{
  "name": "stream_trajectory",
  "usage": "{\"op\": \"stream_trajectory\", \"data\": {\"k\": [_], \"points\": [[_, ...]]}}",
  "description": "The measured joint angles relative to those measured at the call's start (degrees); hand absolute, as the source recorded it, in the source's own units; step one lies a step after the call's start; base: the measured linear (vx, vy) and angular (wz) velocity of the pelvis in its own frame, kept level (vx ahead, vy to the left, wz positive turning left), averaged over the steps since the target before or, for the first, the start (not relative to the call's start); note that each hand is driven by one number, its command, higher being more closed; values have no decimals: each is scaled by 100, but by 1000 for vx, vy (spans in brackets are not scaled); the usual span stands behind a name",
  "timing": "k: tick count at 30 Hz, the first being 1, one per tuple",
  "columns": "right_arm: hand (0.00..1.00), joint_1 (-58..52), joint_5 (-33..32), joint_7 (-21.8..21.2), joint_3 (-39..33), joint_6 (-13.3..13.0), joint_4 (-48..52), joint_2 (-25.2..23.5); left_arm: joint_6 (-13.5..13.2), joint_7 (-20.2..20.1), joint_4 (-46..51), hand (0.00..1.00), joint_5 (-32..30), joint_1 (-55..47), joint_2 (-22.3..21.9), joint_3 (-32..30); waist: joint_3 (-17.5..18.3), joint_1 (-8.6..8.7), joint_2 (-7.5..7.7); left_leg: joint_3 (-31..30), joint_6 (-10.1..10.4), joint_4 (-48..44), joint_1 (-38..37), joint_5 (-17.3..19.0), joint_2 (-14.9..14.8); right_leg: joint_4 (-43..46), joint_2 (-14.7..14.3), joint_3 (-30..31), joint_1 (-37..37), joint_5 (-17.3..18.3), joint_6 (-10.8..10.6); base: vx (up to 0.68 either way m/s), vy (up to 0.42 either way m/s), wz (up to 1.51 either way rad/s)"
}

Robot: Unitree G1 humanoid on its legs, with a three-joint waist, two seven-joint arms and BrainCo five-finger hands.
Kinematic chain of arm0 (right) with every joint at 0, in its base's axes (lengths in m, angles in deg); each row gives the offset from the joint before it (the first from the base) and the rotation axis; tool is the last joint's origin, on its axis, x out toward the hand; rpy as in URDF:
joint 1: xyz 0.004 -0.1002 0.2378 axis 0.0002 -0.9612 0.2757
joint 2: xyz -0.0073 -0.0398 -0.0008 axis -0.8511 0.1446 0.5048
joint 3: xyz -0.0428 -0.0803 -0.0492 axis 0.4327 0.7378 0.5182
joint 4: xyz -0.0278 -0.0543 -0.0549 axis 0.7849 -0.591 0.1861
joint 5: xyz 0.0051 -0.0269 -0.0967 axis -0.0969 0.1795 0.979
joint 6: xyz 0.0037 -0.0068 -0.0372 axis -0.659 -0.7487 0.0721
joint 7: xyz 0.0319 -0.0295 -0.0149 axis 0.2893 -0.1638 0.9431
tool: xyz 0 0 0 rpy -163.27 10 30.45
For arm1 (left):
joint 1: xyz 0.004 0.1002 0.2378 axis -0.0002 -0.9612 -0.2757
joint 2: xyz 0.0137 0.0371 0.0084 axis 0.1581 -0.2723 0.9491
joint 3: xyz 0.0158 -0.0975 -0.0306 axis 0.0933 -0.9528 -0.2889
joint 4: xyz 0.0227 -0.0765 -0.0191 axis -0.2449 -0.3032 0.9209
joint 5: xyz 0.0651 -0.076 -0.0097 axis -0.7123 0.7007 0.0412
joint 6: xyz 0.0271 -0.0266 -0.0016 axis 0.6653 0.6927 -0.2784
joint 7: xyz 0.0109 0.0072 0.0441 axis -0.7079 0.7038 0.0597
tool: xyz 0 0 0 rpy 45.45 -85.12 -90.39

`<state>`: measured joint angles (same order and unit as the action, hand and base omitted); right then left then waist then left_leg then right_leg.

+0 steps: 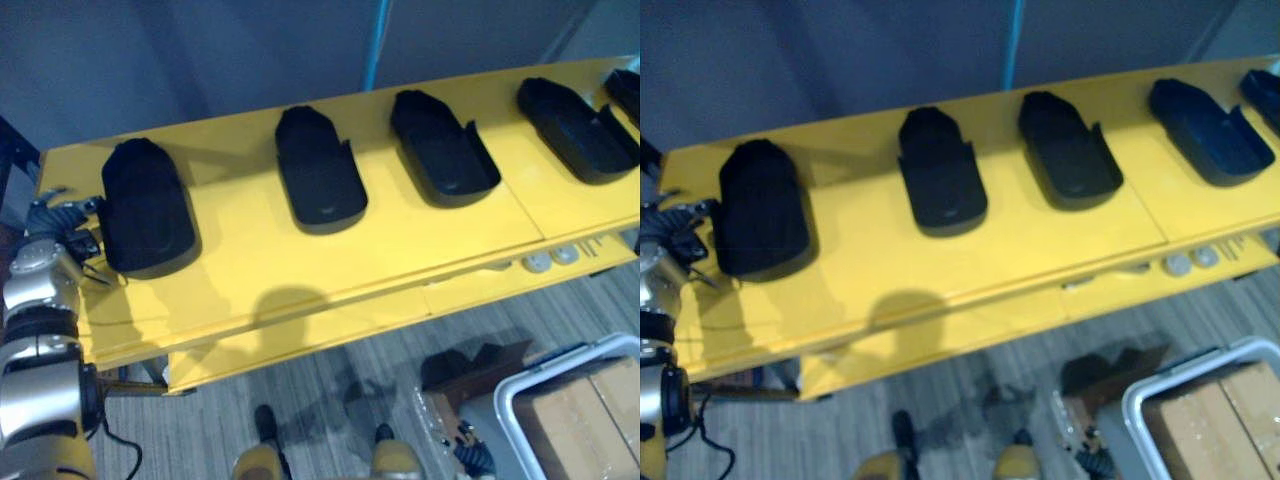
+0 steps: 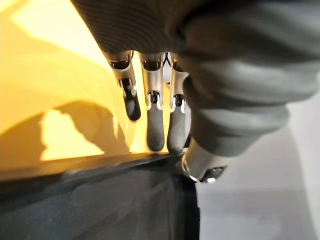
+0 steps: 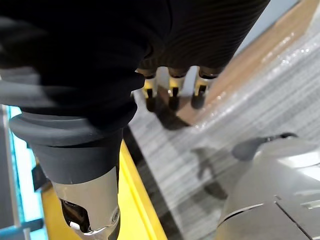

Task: Walk over and take plastic housings, then place them on the shelf

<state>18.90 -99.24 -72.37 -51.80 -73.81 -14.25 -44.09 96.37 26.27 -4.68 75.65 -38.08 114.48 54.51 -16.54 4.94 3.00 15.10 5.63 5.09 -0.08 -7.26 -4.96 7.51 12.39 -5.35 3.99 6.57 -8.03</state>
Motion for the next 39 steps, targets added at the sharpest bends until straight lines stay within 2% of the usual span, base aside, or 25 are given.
{"op": "stream_trajectory", "data": {"k": [4, 13, 14, 17, 18, 21, 25, 28, 31, 34, 37, 39], "points": [[0, -5, 0, -4, 7, 0, 4, -4, -189, 123, 10, 0, -96, 41, 82, -1, -4, 44, -7, 86, -14, 8, 11, -10, -8, -15, 2, 78, -70, 12, -19, -81, 26, -11], [0, -50, 0, -28, -13, 2, 17, -16, -292, 126, 118, 0, -576, 238, 240, -3, -3, 38, -6, 66, -11, 8, 6, -11, 8, -252, 10, 30, 80, 3, -50, -4, 0, 2], [0, -59, -1, -29, -44, 2, 14, -36, -350, 130, 118, 0, -733, 238, 316, 0, -3, 47, -6, 26, -10, 7, -3, -13, 19, -301, 18, -31, 145, -59, -114, 76, -28, 17], [0, -58, -5, -46, -67, -2, 7, -86, -645, 133, 382, 0, -1037, 233, 445, 8, -2, 15, -8, -61, -9, 6, -54, -14, 40, -357, 21, -203, 329, -66, -118, 97, -37, 24], [0, -53, -6, -60, -74, -6, 6, -93, -667, 130, 481, 0, -1143, 223, 451, 17, -2, 8, -7, -64, -8, 5, -79, -14, 44, -357, 21, -229, 370, -66, -116, 81, -35, 20], [0, 3, -41, -104, -171, -71, 1, -142, -915, 124, 1098, 0, -1612, 81, 460, 277, 5, -102, -20, -62, -8, 10, -177, -15, 52, -358, 18, -264, 499, -48, -85, 43, -25, 7], [0, 137, -235, -33, -175, -160, 1, -181, -1287, 139, 1905, 0, -1681, -291, 393, 648, 48, -73, -92, -211, -8, 19, -184, -14, 50, -358, 1, -443, 593, -39, -70, -10, -13, 14], [0, 193, -252, 99, -177, -169, 5, -233, -1631, 228, 2587, 0, -1531, -701, 7, 604, 100, -116, -142, -276, -6, 23, -183, -9, 52, -397, 0, -548, 663, -37, -67, -48, 9, 11], [0, 181, -290, 156, -206, -223, 4, -312, -1966, 423, 3275, 0, -1318, -1196, -395, 514, 161, -140, -125, -366, 17, 23, -187, 17, 66, -533, -3, -717, 802, -14, -29, -43, -2, 17], [0, 154, -434, 188, -420, -262, 3, -385, -2469, 612, 4209, 0, -1098, -1906, -1108, 126, 361, -284, -92, -397, 10, 23, -179, 14, 75, -624, -4, -785, 855, 6, 6, 9, -15, 8], [0, 140, -463, 256, -555, -271, -147, -401, -2904, 788, 5250, 0, -1109, -2568, -1613, -129, 621, -304, -14, -616, 30, 21, -57, -29, 98, -598, -30, -931, 887, -11, -14, 47, -38, 40], [0, 135, -459, 276, -730, -271, -401, -395, -3252, 980, 5919, 0, -1169, -3081, -2063, -232, 831, -461, 1, -765, 44, 18, 4, -76, 109, -536, -51, -1054, 906, -10, -8, 75, -30, 40]]}}
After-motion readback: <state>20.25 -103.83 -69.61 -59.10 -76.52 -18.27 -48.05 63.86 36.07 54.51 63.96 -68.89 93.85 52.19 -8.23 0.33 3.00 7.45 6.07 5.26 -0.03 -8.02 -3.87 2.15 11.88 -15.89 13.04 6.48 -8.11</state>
